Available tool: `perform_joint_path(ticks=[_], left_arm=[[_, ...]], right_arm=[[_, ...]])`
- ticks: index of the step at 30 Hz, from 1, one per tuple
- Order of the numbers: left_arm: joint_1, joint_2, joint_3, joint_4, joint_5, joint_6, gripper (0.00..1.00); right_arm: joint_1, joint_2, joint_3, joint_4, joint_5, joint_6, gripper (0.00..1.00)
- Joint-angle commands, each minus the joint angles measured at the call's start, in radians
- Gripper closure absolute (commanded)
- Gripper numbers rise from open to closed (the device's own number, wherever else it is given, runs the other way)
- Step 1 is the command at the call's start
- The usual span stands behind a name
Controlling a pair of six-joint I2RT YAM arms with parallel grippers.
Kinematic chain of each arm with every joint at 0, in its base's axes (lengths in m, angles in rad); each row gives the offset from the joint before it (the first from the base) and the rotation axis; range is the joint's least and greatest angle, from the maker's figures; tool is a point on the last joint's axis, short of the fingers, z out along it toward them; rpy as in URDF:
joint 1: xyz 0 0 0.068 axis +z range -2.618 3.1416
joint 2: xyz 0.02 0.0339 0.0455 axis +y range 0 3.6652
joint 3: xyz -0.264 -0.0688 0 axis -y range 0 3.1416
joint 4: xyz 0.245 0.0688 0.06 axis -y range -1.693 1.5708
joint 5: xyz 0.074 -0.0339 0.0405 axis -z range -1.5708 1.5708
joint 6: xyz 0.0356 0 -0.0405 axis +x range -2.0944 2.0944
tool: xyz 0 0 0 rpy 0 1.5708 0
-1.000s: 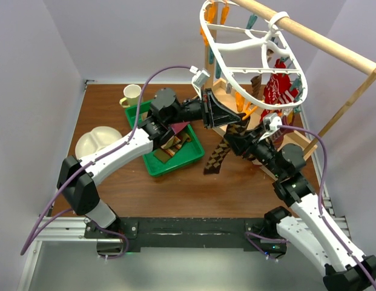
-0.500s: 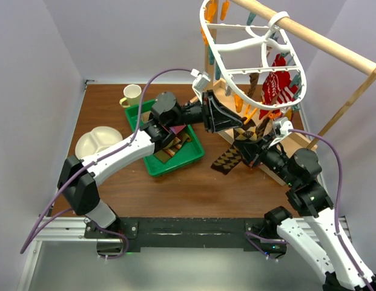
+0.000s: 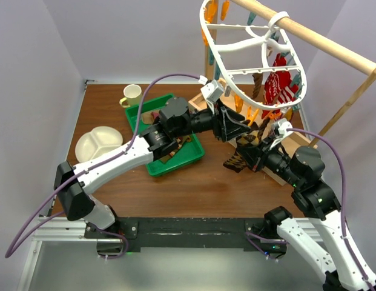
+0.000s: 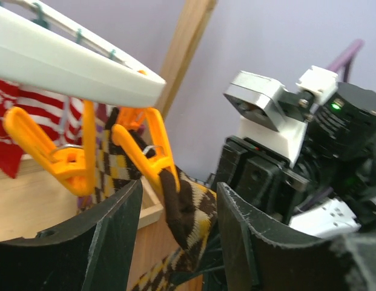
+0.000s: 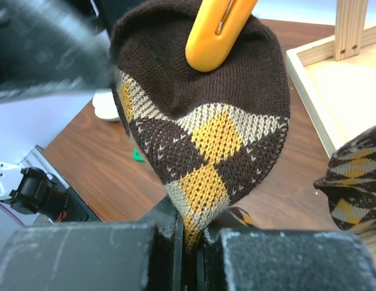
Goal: Remove the socks clipped to the hanger
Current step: Remove the sock from the hanger.
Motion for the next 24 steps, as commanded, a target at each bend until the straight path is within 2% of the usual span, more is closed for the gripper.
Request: perform_joint_path(ticks=[1,6,16,24], left_arm=[[-0.030,-0.017,0.068,-0.056,-0.201,0.090,0.40],[-0.052,0.001,0.087,-0.049,-0.292,0.101,0.38],[-0.087,0.021,0.091,0.010,-0.306,0.113,0.37],[-0.095,0.070,0.132,0.019,-0.334,0.113,0.41]], right_arm=[[-0.002,0.011,0.058,-0.038,0.005,-0.023,1.00],[-0.004,0.017,0.066,-0.041,0.005,-0.026,1.00],[-0.004,0.034,0.065,-0.044,0.021,-0.038,1.00],[-0.004,0.041,0.060,-0.041,0.030,-0.047,1.00]])
